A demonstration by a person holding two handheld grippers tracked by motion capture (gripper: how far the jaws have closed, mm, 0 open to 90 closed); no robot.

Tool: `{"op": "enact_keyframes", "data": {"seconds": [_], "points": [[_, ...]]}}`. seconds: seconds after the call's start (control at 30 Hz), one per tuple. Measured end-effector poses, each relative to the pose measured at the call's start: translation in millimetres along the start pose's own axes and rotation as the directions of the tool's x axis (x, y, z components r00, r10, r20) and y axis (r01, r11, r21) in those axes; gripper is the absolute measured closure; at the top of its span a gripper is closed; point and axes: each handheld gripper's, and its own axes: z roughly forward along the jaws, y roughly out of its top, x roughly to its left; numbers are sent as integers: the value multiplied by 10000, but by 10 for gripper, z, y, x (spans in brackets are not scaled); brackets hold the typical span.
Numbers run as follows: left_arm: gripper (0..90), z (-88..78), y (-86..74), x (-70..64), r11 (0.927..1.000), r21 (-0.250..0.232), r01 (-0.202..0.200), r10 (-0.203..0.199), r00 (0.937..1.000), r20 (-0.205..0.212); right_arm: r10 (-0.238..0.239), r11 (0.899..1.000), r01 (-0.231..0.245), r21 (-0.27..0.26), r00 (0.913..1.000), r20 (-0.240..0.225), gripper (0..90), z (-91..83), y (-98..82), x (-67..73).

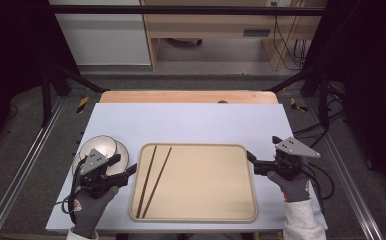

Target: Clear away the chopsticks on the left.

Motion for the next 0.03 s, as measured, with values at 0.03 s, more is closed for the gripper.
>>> {"op": "enact_keyframes", "data": {"seconds": [0.03], "points": [[302, 0, 0, 0, 10000, 0, 0, 0, 10000, 0, 0, 10000, 0, 0, 10000, 0, 17, 0, 0, 0]]}}
